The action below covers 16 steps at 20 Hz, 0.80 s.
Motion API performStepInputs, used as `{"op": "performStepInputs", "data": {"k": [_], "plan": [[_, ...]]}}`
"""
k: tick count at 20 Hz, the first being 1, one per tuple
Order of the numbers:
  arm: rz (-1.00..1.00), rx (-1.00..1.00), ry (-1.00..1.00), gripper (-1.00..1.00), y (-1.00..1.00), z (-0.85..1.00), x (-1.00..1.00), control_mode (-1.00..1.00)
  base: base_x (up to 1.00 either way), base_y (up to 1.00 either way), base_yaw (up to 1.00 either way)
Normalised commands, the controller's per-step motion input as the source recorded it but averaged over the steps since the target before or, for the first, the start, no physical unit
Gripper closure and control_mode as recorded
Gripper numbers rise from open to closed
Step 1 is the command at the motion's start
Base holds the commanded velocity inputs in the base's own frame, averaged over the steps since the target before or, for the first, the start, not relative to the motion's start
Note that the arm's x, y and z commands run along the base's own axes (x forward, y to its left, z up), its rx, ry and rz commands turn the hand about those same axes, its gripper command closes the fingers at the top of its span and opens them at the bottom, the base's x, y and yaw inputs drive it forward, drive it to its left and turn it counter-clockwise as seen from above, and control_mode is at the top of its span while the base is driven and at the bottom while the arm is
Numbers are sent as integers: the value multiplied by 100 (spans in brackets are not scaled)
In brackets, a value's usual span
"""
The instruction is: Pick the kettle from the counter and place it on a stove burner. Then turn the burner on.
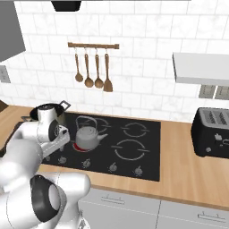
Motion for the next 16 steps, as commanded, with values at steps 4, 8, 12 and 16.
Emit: {"op": "performStepInputs", "data": {"k": [4,8,12,16], "plan": [[6,-3,-19,-100,30,46,-71,-100,0,0,0],[9,-5,-19,-100,38,36,-73,-100,0,0,0],[16,-7,-15,-100,52,34,-54,-100,0,0,0],[13,-9,-24,-100,51,48,-49,-100,0,0,0]]}}
